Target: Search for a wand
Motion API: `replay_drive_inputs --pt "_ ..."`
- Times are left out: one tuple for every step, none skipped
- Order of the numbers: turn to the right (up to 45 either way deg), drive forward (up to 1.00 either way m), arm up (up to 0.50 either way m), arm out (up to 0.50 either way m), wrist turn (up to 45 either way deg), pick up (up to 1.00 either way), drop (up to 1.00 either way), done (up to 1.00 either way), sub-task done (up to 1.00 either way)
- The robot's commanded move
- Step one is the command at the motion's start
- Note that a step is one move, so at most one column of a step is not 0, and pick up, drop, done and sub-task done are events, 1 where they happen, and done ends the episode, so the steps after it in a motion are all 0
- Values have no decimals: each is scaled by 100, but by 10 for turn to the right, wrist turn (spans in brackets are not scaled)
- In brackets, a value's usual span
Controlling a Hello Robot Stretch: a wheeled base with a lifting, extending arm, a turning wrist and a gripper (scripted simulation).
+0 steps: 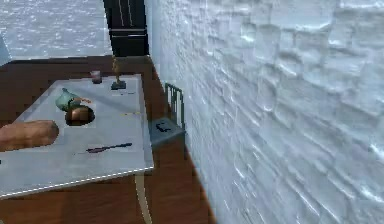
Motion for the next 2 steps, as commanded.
replay_drive_inputs --pt "-450 0 0 0 0 0 0 0 0" --pt "-450 0 0 0 0 0 0 0 0"
